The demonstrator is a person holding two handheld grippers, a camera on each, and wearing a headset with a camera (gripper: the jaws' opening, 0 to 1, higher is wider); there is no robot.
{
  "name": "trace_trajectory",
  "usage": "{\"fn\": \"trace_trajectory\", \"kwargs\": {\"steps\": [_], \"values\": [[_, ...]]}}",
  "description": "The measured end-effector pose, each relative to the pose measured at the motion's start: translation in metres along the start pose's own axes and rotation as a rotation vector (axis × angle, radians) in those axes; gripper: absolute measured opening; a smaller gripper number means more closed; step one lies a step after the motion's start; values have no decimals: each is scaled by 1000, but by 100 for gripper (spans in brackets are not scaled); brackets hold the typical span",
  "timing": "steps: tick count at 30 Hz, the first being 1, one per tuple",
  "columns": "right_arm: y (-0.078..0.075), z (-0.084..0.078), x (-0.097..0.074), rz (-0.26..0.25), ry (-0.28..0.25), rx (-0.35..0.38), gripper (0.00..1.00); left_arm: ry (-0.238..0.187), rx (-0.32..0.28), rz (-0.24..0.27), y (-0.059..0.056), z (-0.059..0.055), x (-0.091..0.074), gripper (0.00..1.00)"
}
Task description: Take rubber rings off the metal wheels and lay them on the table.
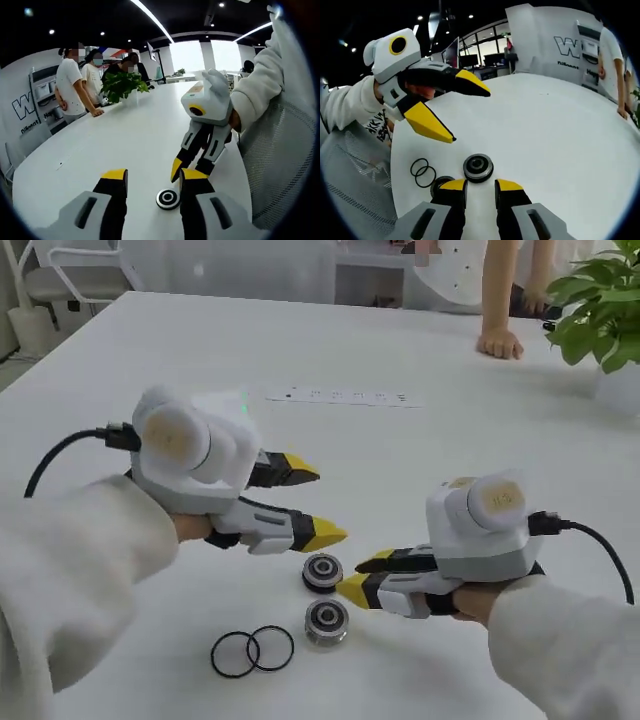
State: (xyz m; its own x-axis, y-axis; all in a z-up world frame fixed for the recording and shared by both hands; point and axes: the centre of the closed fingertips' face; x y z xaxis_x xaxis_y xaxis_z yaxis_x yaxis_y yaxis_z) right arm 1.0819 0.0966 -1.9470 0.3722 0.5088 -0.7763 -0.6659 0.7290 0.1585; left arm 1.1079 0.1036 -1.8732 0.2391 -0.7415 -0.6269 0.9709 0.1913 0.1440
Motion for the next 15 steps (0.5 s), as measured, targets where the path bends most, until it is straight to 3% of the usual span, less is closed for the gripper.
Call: {"fn": "trace_trajectory", "kwargs": {"steps": [2,6,11,15], "values": [[0,0,1,3,0,2,20,-2,-23,-14,-3,-7,5,34],[0,1,1,3,-3,-2,20,50,-13,-33,-9,-23,17,27],[1,0,2,7,-1,0,19,86,8,-52,-19,-34,27,22],[3,-1,3,12,3,-2,19,102,-18,-48,-16,-45,33,13]]}}
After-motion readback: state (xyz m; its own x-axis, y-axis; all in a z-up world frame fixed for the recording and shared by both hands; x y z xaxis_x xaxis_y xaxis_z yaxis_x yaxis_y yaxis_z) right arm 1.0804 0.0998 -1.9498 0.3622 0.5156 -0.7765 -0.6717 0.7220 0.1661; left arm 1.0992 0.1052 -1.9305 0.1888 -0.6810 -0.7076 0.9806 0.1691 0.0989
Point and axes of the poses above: the centre of the closed fingertips' face, and the gripper's own axes: x roughly forward along the fingers, y roughly to its left, z roughly out of its top, and after that the axes turned 15 degrees about y, right-handed
